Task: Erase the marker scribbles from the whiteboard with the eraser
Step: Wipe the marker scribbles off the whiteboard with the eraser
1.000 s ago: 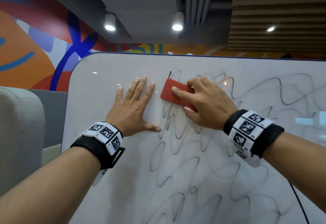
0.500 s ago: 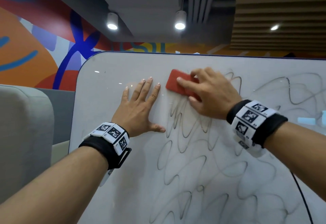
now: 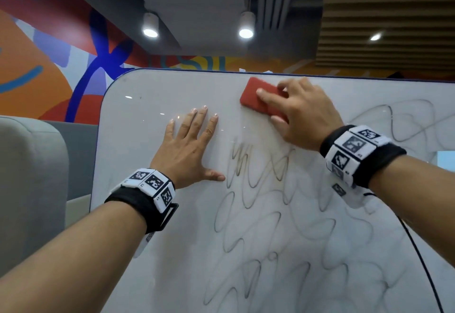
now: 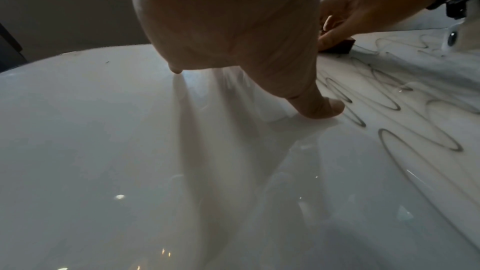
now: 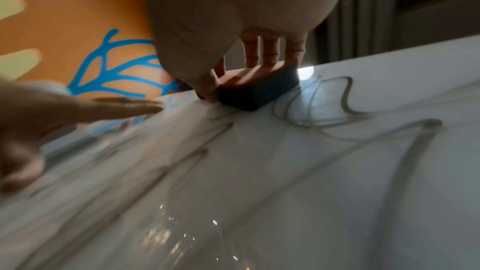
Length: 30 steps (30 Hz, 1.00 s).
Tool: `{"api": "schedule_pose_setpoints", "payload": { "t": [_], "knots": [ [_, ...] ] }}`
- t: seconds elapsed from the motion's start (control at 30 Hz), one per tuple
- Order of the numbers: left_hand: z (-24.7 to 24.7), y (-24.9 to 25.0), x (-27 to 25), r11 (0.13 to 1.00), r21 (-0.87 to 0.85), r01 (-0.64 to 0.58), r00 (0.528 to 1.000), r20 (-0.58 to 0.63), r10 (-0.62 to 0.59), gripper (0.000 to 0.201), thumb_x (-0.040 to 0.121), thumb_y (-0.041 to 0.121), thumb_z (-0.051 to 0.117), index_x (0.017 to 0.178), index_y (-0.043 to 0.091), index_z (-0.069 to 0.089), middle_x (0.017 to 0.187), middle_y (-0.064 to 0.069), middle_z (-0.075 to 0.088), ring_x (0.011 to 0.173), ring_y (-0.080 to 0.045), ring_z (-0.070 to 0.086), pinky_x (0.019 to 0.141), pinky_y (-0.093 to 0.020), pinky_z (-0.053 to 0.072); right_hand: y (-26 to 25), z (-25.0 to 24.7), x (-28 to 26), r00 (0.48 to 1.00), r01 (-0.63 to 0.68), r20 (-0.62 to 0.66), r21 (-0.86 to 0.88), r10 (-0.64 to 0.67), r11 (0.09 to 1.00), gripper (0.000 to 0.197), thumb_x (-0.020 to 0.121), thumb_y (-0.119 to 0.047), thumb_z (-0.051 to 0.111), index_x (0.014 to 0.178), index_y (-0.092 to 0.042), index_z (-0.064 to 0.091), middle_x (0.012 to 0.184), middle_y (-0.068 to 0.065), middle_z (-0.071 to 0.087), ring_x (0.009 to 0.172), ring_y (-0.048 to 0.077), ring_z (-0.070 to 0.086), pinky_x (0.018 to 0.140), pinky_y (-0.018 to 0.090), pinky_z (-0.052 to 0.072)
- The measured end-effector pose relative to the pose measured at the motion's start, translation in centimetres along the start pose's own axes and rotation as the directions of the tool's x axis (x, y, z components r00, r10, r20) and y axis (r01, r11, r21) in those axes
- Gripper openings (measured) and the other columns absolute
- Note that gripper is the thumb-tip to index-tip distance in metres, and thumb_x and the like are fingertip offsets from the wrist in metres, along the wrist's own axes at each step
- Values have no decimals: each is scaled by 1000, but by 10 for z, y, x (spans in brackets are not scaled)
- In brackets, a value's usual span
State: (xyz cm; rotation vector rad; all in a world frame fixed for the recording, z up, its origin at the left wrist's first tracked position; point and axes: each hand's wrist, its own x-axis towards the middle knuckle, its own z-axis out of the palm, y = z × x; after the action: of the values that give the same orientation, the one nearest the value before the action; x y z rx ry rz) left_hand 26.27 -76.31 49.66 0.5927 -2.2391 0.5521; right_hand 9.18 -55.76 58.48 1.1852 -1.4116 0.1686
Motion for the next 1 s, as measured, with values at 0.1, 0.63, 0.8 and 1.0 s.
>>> {"api": "schedule_pose_setpoints", "payload": {
  "t": [0.1, 0.63, 0.8, 1.0],
  "knots": [
    [-1, 1, 0, 1000, -1, 2, 1000, 7, -2, 130, 66, 92, 45, 152, 26, -27, 159, 1, -33, 149, -20, -25, 122, -53, -4, -12, 4, -2, 992, -121, -21, 18, 121, 992, 61, 85, -29, 70, 143, -21, 50, 121, 20, 55, 103, 38, 51, 83, 48, 47],
    [-1, 3, -2, 1000, -8, 2, 1000, -11, -2, 130, 67, 90, 48, 153, 26, -25, 161, 0, -30, 150, -21, -23, 122, -55, 0, -42, 13, -6, 1000, -27, 16, 34, 27, 999, 60, 84, -33, 70, 141, -23, 52, 120, 17, 56, 101, 35, 52, 80, 46, 47],
    [-1, 2, -3, 1000, -16, -3, 1000, -19, 2, 129, 67, 90, 48, 153, 27, -24, 161, 0, -29, 149, -20, -23, 121, -53, -5, -32, 14, -23, 963, 258, 74, 9, -258, 966, 54, 85, -34, 67, 138, -23, 55, 118, 18, 57, 96, 35, 54, 76, 45, 50],
    [1, 2, -2, 1000, -17, -4, 1000, -18, 4, 128, 68, 89, 48, 153, 26, -24, 161, 0, -28, 149, -20, -23, 122, -53, -3, -11, 3, -2, 996, -88, -17, 33, 89, 996, 59, 86, -32, 73, 140, -22, 54, 120, 19, 57, 104, 38, 53, 83, 47, 47]
  ]
}}
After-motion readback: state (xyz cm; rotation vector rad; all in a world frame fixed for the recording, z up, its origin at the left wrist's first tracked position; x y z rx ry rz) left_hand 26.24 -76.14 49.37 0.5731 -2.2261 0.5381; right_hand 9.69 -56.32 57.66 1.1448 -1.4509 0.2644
